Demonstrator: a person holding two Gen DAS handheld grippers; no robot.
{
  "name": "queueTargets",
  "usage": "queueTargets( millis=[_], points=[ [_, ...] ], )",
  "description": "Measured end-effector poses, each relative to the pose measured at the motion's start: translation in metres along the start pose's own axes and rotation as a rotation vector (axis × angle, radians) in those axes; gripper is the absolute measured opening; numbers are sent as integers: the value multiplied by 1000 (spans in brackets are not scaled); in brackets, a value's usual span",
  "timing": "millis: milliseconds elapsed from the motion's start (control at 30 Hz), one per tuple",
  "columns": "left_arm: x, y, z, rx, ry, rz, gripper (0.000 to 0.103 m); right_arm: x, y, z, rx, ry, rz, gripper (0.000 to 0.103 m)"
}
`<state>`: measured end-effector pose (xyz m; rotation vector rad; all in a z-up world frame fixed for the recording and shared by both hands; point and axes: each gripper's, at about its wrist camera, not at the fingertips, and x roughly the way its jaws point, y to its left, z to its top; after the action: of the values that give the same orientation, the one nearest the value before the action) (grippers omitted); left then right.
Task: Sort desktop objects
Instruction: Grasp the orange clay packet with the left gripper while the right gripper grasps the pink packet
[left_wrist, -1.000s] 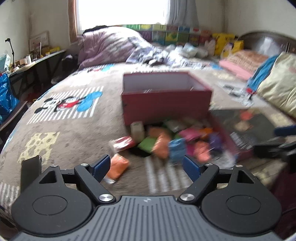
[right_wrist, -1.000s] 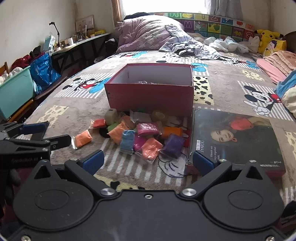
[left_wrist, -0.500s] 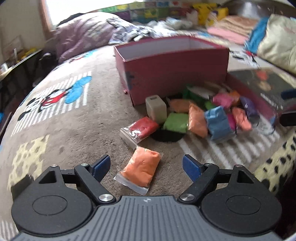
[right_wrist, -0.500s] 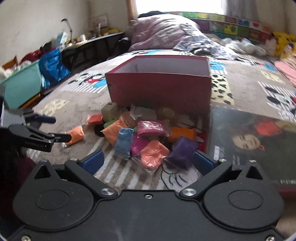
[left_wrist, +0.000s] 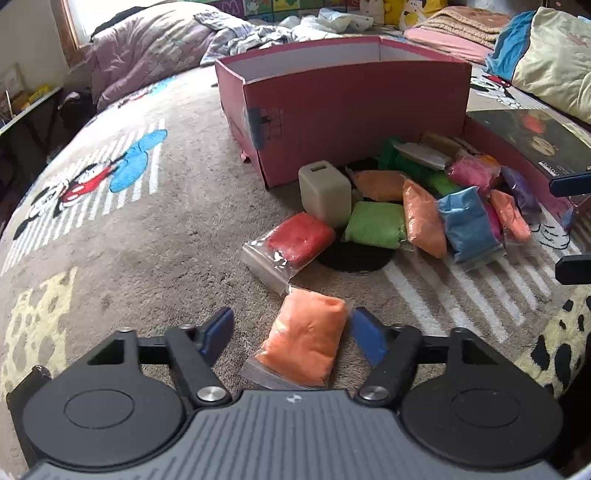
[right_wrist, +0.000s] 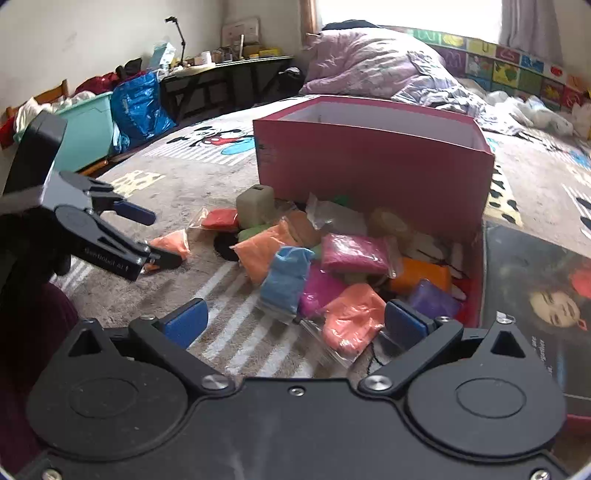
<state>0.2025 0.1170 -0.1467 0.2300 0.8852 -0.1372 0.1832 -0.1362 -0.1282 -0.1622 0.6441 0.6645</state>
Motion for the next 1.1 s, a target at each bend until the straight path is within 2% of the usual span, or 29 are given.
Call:
queueTargets(
  millis=[267, 433, 633, 700, 733, 800, 967, 1100],
  points=[
    [7, -4, -1, 32, 36, -5, 53, 18, -1, -3, -83, -2, -52, 100],
    [4, -9, -1, 44, 32, -8, 34, 31, -7, -2, -177, 21, -54, 100],
    [3, -12, 1, 49, 36, 0, 33, 46, -12, 0, -292, 51, -18, 100],
    [1, -13, 1, 51, 37, 3, 32, 52, -15, -1, -311, 86, 2, 99],
    [0, -14, 1, 52, 36, 4, 32, 53, -18, -1, -299, 97, 19, 97],
    [-2, -16, 0, 53, 34, 5, 32, 53, -23, -2, -265, 118, 57, 80],
    [-6, -20, -1, 46, 29, -5, 30, 43, -19, -7, -230, 124, 75, 60],
    [-11, -25, -2, 42, 19, -41, 30, 34, -15, -11, -204, 128, 87, 57]
  ],
)
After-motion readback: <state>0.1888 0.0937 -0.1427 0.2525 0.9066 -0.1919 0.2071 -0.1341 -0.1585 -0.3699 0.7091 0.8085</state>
